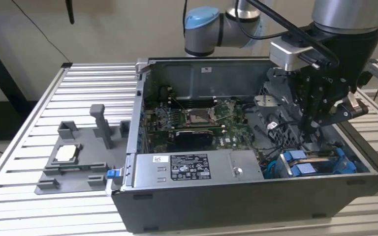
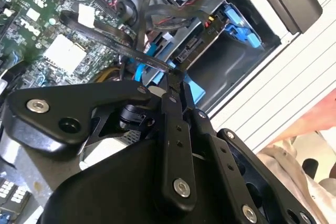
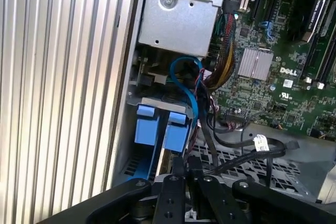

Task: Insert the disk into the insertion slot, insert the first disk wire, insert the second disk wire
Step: 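Insert the second disk wire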

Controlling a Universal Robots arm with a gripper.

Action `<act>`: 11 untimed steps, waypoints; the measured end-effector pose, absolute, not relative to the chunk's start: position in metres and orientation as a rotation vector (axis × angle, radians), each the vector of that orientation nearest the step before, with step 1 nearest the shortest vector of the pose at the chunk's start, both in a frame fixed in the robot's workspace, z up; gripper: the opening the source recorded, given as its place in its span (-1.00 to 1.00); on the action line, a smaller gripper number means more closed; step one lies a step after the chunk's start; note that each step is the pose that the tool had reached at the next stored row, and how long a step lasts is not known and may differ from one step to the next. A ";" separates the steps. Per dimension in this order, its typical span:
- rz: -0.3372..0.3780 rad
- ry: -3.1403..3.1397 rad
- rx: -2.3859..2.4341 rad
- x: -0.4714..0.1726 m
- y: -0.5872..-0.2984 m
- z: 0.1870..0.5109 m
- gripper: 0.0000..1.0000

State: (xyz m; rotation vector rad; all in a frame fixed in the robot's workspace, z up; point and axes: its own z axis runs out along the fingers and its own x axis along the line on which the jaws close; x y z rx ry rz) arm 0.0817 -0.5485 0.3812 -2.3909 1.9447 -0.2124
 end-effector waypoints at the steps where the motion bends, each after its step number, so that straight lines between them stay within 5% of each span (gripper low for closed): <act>1: -0.212 1.945 -2.391 0.083 -0.550 0.381 -0.68; 11: -0.160 1.932 -2.359 0.089 -0.560 0.379 -0.68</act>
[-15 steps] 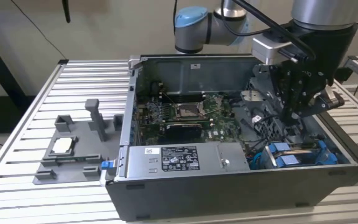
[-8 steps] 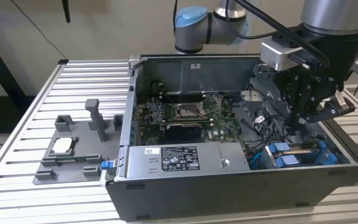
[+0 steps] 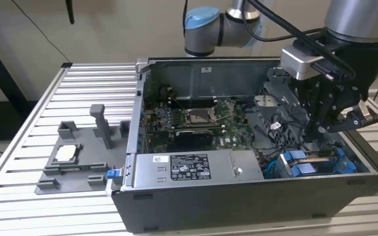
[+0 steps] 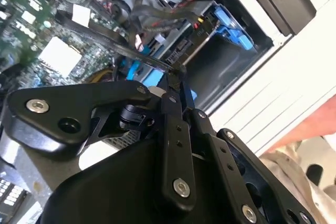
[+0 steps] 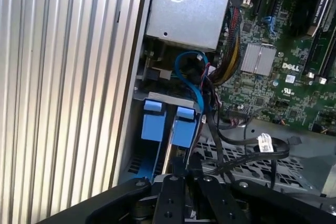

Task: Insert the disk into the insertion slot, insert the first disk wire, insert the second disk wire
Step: 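Insert the second disk wire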

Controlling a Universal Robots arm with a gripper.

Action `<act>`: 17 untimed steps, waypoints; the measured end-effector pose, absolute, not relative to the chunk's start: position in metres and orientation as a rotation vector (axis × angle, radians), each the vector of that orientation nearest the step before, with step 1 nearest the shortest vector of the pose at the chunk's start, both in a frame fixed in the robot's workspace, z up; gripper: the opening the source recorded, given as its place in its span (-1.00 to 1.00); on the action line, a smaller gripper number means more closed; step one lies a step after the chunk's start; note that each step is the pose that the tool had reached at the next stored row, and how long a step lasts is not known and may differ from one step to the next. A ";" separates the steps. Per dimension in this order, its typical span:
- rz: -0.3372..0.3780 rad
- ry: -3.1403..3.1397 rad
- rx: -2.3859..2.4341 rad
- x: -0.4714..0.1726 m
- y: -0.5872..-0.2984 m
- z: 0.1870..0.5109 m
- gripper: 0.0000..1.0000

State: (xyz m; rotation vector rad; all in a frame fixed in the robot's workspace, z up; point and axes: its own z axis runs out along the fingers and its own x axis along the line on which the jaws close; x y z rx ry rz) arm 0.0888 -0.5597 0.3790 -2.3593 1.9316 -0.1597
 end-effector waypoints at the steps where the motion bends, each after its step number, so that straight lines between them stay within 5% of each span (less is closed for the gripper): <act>1: -0.143 1.926 -2.348 0.089 -0.560 0.379 -0.68; 17: 0.044 1.969 -2.376 0.112 -0.564 0.376 -0.68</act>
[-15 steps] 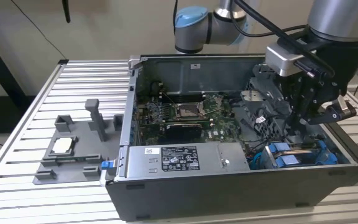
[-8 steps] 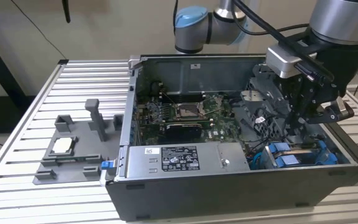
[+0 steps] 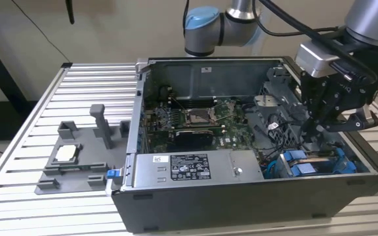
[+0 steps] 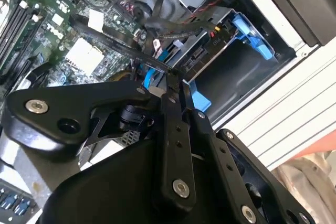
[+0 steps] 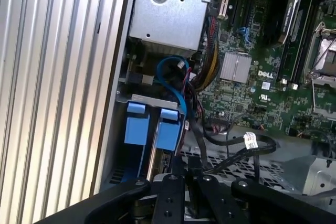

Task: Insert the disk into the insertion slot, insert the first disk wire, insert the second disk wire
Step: 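Insert the second disk wire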

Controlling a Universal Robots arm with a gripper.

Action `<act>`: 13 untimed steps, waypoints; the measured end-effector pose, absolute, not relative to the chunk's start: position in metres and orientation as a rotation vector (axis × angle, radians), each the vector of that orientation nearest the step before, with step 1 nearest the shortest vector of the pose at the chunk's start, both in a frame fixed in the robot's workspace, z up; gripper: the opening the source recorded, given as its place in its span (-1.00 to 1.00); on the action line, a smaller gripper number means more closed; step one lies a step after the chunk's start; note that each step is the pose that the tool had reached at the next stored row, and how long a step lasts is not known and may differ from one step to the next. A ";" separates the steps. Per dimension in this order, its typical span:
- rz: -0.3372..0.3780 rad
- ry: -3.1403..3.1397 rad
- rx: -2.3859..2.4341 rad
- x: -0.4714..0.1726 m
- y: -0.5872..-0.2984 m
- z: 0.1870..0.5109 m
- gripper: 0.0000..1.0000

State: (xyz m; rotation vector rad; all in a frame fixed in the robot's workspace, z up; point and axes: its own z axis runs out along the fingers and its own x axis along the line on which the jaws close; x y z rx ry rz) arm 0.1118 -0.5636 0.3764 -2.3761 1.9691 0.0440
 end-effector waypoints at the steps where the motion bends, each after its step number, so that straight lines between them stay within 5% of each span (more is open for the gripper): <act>1: 0.054 1.973 -2.380 0.114 -0.564 0.376 -0.68; 13: 0.063 2.051 -2.319 0.119 -0.567 0.372 -0.68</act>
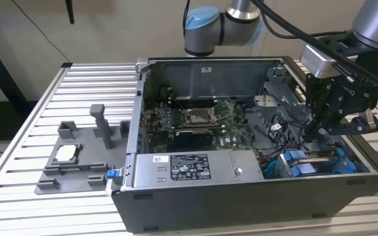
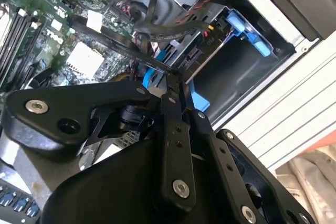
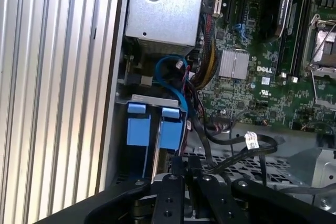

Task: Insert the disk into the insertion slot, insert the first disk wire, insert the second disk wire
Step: 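Insert the second disk wire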

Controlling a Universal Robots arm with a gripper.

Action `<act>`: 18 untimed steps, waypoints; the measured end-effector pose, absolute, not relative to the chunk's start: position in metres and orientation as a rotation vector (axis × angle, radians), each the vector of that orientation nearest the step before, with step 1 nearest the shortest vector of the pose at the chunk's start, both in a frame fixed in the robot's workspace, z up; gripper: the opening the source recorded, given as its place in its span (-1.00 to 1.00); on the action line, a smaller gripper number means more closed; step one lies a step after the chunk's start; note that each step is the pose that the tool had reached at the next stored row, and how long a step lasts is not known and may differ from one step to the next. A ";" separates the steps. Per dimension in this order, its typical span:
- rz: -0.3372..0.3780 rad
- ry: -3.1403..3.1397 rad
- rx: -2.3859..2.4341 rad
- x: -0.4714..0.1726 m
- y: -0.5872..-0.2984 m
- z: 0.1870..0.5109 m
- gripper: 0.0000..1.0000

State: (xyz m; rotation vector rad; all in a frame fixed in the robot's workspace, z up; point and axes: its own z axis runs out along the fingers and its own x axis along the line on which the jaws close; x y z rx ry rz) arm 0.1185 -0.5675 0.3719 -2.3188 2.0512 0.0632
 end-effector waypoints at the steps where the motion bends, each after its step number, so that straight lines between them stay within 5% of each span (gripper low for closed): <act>1: 0.063 2.053 -2.317 0.119 -0.568 0.371 -0.68; 18: 0.062 2.088 -2.285 0.126 -0.573 0.360 -0.68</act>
